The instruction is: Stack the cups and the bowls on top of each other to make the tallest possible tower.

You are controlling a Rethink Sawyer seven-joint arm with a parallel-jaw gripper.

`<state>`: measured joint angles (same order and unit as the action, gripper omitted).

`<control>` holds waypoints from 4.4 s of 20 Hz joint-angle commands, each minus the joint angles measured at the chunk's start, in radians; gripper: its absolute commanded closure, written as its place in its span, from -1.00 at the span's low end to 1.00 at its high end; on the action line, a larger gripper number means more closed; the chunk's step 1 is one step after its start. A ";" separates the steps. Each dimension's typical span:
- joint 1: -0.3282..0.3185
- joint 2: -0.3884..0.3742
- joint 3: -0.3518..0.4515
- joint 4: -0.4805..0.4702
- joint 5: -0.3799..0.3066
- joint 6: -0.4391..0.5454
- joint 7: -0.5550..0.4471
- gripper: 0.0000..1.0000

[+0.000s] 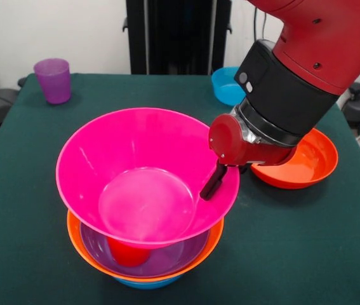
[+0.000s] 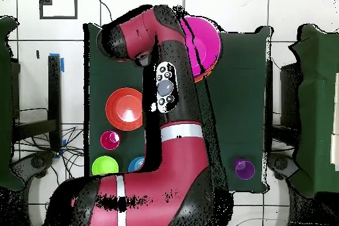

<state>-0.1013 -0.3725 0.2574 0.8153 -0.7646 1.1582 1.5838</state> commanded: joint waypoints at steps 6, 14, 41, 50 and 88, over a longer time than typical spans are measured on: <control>-0.034 -0.005 0.035 0.020 -0.018 -0.076 -0.192 1.00; -0.044 -0.017 0.040 0.024 -0.010 -0.070 -0.214 1.00; -0.031 -0.014 0.042 0.017 -0.001 -0.050 -0.184 1.00; -0.028 -0.005 0.044 0.009 -0.003 -0.052 -0.179 1.00; -0.013 -0.044 0.049 0.019 0.029 0.005 -0.182 -1.00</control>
<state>-0.1206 -0.3874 0.2581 0.8152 -0.7556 1.1251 1.5838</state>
